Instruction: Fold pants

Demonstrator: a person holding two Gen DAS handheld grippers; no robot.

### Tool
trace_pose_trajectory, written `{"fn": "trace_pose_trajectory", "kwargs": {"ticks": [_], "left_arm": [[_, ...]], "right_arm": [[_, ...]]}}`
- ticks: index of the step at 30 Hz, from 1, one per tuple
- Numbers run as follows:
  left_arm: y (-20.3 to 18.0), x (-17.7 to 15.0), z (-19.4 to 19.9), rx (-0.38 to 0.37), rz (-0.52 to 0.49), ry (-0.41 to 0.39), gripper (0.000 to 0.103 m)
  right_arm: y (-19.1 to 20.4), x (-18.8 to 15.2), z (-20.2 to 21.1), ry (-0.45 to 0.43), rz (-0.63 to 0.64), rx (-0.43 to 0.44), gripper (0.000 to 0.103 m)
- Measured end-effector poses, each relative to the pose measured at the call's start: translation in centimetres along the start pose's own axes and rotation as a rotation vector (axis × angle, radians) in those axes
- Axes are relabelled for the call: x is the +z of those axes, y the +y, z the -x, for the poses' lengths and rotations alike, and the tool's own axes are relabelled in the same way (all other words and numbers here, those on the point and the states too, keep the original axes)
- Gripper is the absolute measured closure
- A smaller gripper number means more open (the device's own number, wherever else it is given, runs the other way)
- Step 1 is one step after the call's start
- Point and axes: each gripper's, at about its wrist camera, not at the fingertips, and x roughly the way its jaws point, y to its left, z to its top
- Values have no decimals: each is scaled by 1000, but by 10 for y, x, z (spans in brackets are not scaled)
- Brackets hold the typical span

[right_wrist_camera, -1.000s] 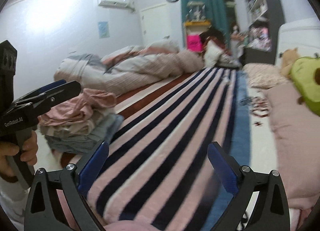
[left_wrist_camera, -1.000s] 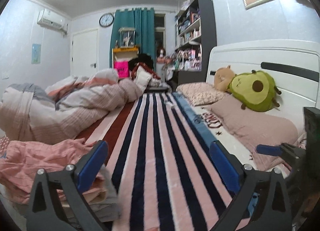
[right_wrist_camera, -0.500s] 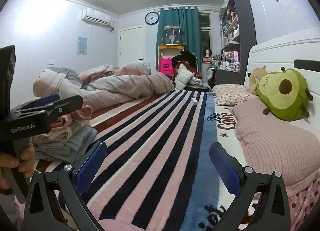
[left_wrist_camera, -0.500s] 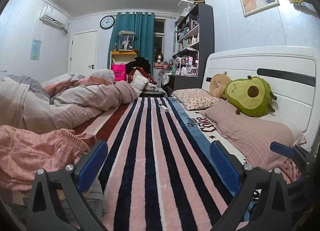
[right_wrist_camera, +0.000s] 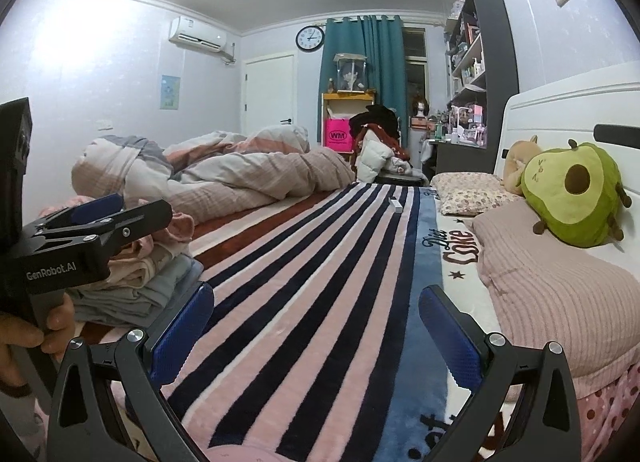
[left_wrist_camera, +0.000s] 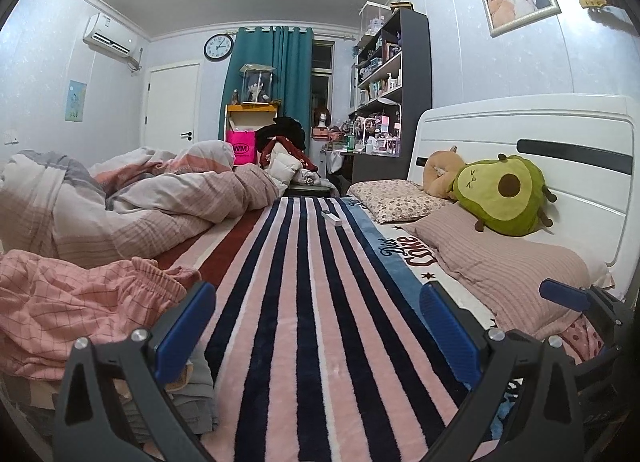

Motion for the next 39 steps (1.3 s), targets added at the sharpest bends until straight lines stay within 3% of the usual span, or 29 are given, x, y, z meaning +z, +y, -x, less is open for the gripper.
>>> {"fn": "trace_pose_trajectory", "kwargs": {"ticks": [39], "left_arm": [[-7, -3, -2, -19, -11, 4, 2]], "right_arm": [[-4, 0, 1, 7, -28, 0, 1]]}}
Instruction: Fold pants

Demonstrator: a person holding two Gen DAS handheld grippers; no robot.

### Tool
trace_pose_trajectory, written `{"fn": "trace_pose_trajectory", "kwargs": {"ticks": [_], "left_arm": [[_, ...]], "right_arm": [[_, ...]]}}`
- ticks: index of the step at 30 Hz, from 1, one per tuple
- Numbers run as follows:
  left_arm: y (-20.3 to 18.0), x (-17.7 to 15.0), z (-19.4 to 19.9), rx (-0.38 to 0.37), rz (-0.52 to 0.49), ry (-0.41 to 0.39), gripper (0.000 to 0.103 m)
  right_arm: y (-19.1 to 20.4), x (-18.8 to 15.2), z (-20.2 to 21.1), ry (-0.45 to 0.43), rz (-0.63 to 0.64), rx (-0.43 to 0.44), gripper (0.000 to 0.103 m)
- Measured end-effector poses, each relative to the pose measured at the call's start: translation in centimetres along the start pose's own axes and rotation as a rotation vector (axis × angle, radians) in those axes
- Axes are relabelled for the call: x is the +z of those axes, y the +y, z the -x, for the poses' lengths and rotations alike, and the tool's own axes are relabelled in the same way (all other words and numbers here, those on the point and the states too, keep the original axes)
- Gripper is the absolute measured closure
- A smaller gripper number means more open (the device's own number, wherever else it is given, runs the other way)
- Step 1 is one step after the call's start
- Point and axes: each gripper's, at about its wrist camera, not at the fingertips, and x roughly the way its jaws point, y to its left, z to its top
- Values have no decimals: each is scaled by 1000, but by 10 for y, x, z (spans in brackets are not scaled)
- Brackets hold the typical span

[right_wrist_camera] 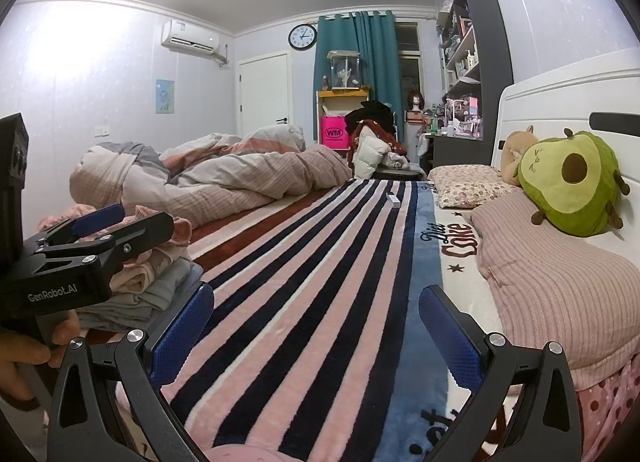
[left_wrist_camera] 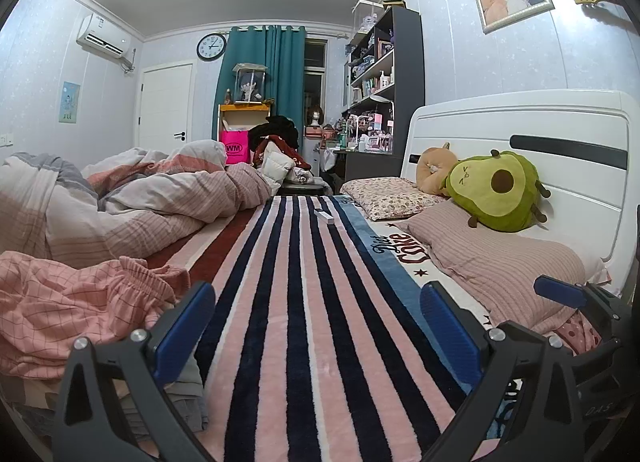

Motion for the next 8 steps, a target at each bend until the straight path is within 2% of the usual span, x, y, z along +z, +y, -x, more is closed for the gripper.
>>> {"fn": "trace_pose_trajectory", "kwargs": {"ticks": [8], "left_arm": [[-4, 0, -1, 0, -12, 7, 2]], "right_arm": [[0, 0, 0, 1, 0, 0, 1]]}}
